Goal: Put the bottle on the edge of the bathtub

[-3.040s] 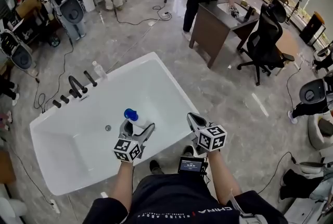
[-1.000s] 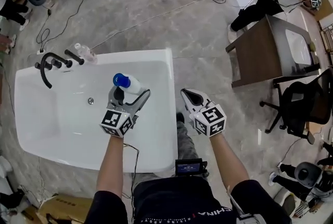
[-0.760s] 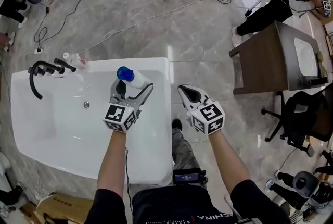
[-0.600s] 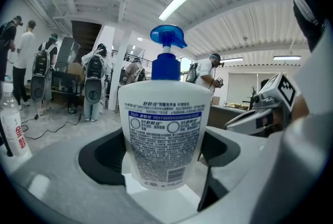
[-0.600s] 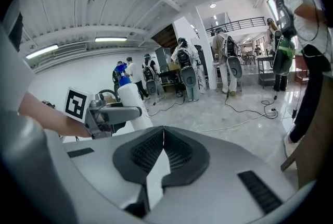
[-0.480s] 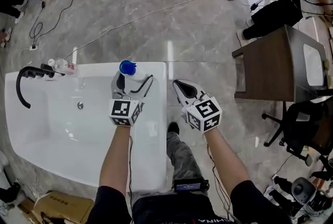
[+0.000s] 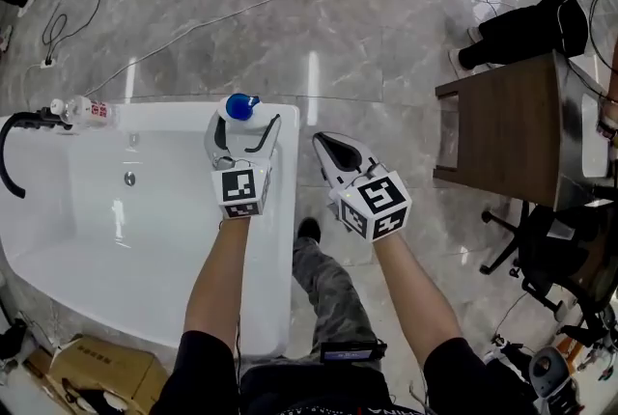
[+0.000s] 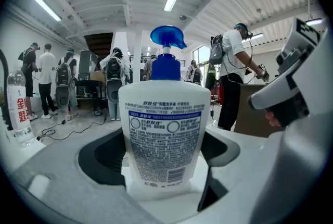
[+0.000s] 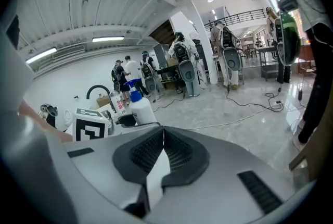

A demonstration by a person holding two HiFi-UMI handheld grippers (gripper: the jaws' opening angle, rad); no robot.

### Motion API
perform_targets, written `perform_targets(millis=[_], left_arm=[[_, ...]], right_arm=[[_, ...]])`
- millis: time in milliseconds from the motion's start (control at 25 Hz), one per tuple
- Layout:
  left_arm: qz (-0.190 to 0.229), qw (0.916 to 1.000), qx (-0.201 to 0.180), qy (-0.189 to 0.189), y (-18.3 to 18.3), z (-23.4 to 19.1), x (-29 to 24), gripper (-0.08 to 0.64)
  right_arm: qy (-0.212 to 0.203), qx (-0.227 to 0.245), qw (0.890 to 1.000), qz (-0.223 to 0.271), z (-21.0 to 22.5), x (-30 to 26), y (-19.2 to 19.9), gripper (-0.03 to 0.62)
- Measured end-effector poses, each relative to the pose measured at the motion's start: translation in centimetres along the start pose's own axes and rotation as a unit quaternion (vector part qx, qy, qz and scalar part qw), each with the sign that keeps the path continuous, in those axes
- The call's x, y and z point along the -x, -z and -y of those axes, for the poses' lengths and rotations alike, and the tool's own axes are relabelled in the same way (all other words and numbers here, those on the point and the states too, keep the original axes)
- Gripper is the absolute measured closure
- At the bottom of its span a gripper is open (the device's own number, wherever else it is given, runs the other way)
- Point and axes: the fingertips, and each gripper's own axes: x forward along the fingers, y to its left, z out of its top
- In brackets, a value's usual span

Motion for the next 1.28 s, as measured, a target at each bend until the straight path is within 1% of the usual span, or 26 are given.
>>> perform_targets(millis=[160,280,480,640,1000,1280], left_arm=[[-0.002,0.9999,0.000,-0.011,0.9,-0.1,-0.8,0.114],[0.001,0.9999,0.004,-0.010,1.5,0.0,-1.1,0.114],[0.014,0.9996,0.022,-0.012,0.6,-0.2,-1.2,0.112],[0.023,0.9997,0.007,-0.007,1.3,-0.2,-1.2,0.112],[0.035,0.9994,-0.003,0.002,1.2,0.1,-1.1,0.112],[0.034,0.9992,0.014,0.015,1.5,0.2,-1.0,0.112]], right_arm=[[-0.003,-0.003,1.000,-0.003,0.6,-0.3,0.6,0.577],[-0.002,-0.006,1.000,-0.006,0.8,-0.3,1.0,0.577],[-0.001,-0.011,1.000,-0.006,0.9,-0.7,1.0,0.577],[-0.005,-0.010,1.000,-0.006,0.5,-1.4,0.9,0.577],[-0.011,-0.004,1.000,-0.010,-0.1,-2.0,1.0,0.577],[-0.004,-0.009,1.000,-0.008,0.6,-1.7,1.1,0.577]])
